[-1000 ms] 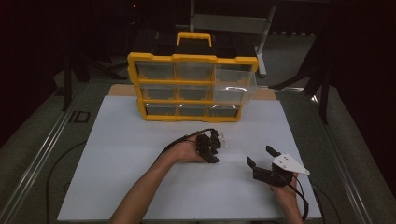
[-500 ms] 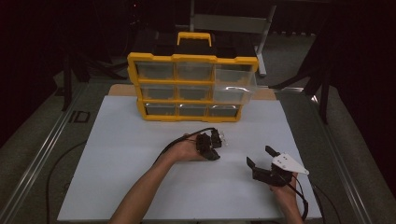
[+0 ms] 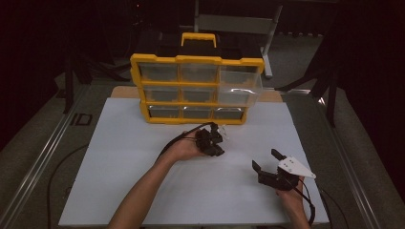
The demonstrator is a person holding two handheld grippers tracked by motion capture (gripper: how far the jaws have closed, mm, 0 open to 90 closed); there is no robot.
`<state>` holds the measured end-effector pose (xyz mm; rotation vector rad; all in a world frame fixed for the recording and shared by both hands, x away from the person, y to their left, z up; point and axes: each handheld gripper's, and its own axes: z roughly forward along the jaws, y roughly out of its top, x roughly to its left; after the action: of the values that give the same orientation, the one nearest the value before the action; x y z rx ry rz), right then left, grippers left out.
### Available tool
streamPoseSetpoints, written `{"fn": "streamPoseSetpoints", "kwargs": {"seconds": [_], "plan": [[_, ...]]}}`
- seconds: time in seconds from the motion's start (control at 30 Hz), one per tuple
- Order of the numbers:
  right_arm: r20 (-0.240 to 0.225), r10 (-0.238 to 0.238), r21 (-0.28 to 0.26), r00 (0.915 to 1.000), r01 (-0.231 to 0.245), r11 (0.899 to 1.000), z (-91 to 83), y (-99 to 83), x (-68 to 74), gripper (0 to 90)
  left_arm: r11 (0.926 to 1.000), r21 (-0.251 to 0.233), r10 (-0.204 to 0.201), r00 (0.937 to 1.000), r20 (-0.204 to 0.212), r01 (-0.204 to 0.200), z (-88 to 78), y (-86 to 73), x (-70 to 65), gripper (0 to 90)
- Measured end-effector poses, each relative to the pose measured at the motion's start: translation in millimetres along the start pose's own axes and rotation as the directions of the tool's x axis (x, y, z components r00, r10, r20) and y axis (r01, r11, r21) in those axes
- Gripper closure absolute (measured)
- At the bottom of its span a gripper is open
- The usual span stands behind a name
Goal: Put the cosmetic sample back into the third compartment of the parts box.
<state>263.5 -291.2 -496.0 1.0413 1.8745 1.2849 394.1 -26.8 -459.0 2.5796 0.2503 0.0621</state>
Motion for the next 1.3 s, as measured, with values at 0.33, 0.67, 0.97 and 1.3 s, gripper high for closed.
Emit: {"fn": "streamPoseSetpoints", "kwargs": {"seconds": [0.33,0.67,0.97,1.3], "plan": [[0.001,-0.003,0.000,1.0000,0.003,1.000,-0.3,-0.1,0.1,14.2,0.9991,-0.040,-0.016,0.9999,-0.002,0.016,-18.9,-1.4,2.9,81.8],[0.002,-0.001,0.001,1.0000,0.001,1.000,-0.5,-0.2,-0.1,14.2,0.9964,-0.078,-0.036,0.9985,-0.041,0.033,-35.4,1.1,3.8,81.7],[0.004,0.002,0.000,1.0000,-0.002,1.000,-1.3,-0.1,-0.4,14.2,0.9940,-0.109,-0.016,0.9984,-0.054,0.010,-52.2,11.1,2.3,81.7],[0.005,0.002,0.000,1.0000,-0.002,1.000,-1.5,-0.1,-0.4,14.3,0.9910,-0.133,-0.017,0.9982,-0.058,0.009,-70.3,15.3,5.5,81.7]]}}
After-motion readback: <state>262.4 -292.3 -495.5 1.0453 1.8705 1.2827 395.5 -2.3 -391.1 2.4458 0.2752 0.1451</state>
